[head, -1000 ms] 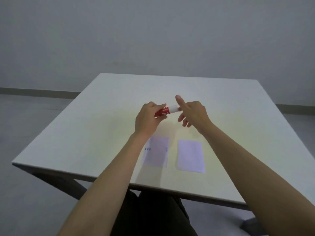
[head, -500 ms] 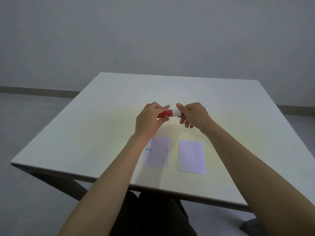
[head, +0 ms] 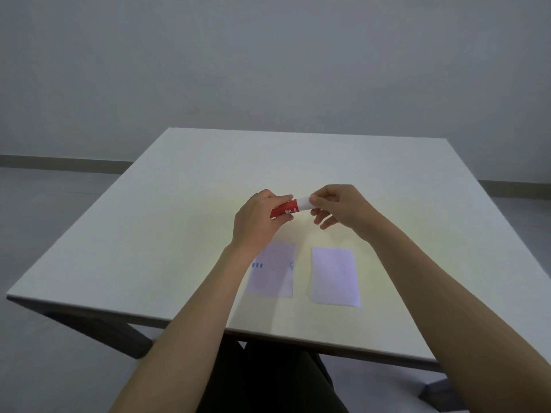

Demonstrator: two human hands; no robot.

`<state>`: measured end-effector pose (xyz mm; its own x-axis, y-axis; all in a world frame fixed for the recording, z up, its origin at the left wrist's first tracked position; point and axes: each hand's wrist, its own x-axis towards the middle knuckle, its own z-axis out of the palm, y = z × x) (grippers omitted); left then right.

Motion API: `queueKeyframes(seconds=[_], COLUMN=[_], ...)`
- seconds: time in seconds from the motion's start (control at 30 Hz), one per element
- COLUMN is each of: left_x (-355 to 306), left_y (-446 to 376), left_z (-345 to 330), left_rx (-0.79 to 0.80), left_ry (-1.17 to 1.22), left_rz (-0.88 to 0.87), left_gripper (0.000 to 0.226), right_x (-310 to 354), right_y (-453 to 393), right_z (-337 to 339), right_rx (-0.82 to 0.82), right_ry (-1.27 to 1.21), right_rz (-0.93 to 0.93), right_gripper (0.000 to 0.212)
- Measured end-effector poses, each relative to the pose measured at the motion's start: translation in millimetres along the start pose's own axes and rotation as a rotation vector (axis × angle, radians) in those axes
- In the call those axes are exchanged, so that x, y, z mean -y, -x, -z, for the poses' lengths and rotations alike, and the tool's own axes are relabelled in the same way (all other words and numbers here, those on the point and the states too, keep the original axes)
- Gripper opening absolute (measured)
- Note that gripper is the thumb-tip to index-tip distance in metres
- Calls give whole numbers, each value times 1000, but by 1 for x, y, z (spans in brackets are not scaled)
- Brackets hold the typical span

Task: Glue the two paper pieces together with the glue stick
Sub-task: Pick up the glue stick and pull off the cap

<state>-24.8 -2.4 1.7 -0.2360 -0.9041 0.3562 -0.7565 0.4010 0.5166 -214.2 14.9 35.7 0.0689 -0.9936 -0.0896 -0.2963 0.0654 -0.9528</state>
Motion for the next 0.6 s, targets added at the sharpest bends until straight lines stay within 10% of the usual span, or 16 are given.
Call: queueKeyframes(seconds=[0.23,0.6], left_x=[10,-12], left_y=[7,19], left_z=[6,17], left_rx=[3,-104], left_ry=[476,1222], left_rz=[276,513], left_gripper=[16,13], right_x=[-28,-60], right_y=[1,25], right_z=[55,61], right_rx=[-408,-326], right_ry=[663,1079], right_rz=[-2,-52], right_gripper=[22,34])
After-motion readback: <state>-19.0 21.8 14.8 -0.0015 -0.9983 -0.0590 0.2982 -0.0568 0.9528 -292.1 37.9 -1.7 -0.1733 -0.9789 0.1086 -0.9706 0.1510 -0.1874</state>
